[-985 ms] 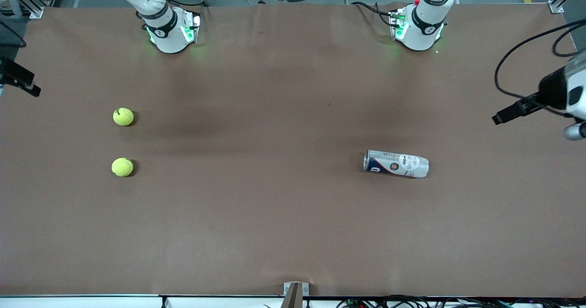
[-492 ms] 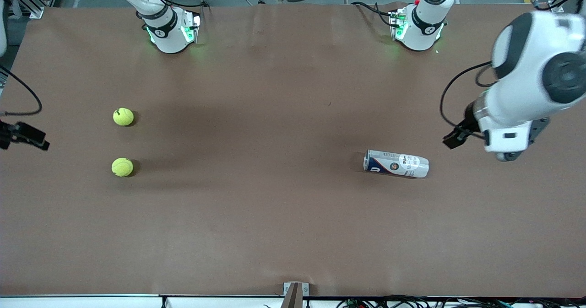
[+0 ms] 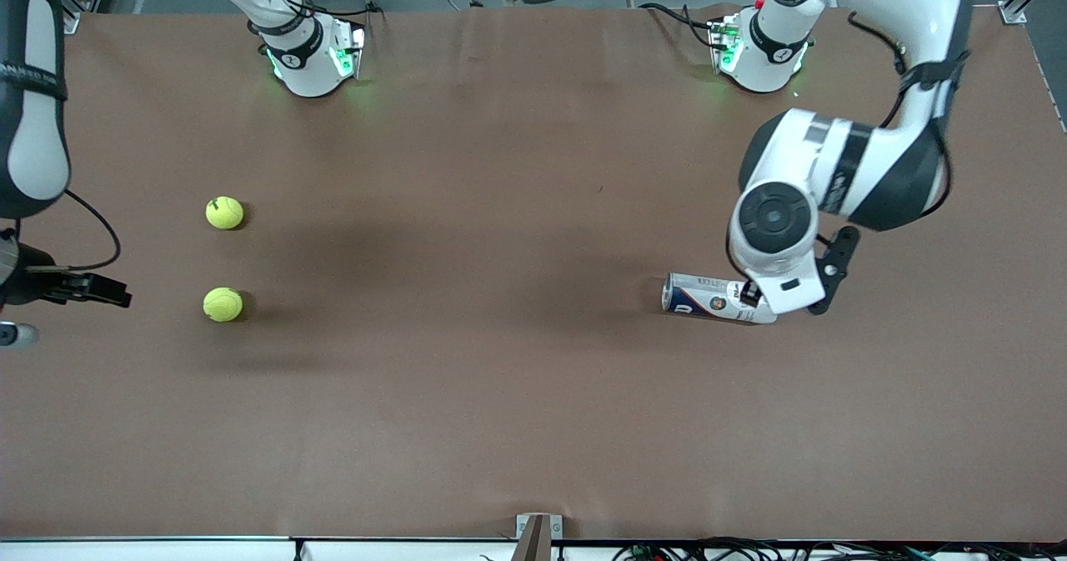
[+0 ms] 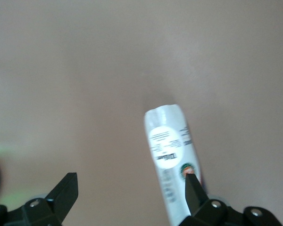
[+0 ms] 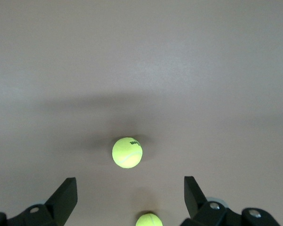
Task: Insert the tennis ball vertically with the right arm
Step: 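Reach the left gripper to the white can while the right gripper reaches a ball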
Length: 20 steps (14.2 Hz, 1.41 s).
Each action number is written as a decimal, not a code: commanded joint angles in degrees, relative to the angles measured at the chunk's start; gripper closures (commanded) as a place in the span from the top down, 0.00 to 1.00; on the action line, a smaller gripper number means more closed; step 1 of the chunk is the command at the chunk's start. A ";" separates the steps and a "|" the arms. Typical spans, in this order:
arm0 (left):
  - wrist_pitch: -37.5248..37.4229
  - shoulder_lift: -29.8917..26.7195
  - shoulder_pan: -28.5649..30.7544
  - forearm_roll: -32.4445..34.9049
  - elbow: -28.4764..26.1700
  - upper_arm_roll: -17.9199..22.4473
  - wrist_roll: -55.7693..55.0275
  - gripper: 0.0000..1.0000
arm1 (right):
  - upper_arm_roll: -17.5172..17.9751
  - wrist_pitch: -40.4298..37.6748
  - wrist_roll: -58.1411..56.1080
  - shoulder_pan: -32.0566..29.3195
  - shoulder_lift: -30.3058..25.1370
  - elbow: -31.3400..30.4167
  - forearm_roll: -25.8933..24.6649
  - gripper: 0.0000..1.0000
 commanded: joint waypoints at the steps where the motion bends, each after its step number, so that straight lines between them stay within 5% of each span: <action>1: 6.46 1.45 -0.90 3.12 -3.14 0.21 -8.60 1.00 | 0.59 5.25 0.39 -0.09 -0.70 -6.84 1.11 1.00; 3: 11.13 1.37 -0.73 4.26 -6.92 0.21 -13.00 1.00 | 0.50 11.22 0.31 -0.09 -0.70 -12.64 5.48 1.00; 10: 21.77 0.58 0.24 6.29 -17.39 0.47 -21.02 1.00 | 0.50 33.27 0.22 0.17 0.26 -28.47 5.95 1.00; 20: 27.14 1.10 1.47 7.87 -18.63 0.91 -25.33 1.00 | 0.50 39.29 0.22 1.32 7.12 -26.99 6.12 1.00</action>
